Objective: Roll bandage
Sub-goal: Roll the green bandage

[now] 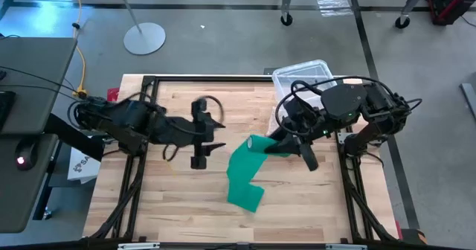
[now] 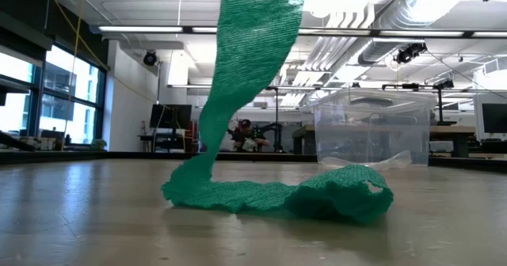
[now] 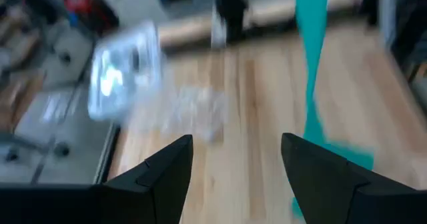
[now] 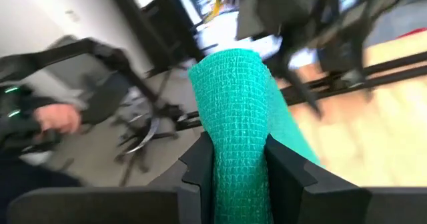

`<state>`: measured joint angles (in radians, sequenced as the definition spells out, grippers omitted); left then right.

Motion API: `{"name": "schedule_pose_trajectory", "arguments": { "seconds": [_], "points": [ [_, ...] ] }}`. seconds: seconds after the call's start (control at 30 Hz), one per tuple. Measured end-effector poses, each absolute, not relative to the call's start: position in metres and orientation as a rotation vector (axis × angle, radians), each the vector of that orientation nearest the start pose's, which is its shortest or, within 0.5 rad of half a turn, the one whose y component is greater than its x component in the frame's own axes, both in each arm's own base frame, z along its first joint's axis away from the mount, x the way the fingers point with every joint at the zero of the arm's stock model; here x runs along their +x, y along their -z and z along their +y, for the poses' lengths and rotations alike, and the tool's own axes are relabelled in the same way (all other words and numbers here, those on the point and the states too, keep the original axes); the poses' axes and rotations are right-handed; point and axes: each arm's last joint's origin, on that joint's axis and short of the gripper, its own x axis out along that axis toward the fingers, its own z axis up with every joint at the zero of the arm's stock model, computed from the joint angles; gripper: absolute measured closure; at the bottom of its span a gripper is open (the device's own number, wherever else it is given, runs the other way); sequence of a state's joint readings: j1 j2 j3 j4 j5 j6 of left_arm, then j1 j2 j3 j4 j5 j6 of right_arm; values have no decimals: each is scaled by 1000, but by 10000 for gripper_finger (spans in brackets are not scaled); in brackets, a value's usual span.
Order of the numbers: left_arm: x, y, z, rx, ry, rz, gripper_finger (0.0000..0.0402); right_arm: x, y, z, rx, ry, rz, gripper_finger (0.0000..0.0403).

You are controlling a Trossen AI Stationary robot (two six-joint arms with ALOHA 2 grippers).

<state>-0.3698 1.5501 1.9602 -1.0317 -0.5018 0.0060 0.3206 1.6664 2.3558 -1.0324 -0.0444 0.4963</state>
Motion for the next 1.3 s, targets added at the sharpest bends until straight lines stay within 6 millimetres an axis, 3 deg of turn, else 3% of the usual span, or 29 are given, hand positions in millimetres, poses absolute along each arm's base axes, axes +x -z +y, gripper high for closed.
{"name": "schedule_pose_trajectory", "arguments": {
  "seconds": [0.1,0.2,0.37,0.63,0.9,1.3],
  "points": [
    [272,-494,-106,340,-109,378,181,270,-537,94,476,-360,451,318],
    [266,-518,-124,523,-114,197,192,269,-537,96,501,-419,471,318],
    [266,-540,-147,716,-124,16,210,272,-538,89,551,-433,476,318],
    [286,-525,-161,736,-41,57,249,277,-543,74,573,-437,426,318],
    [304,-518,-170,771,-104,37,268,279,-543,69,601,-419,422,318],
    [307,-521,-168,757,-157,21,268,279,-544,70,608,-421,422,318]
  ]
}}
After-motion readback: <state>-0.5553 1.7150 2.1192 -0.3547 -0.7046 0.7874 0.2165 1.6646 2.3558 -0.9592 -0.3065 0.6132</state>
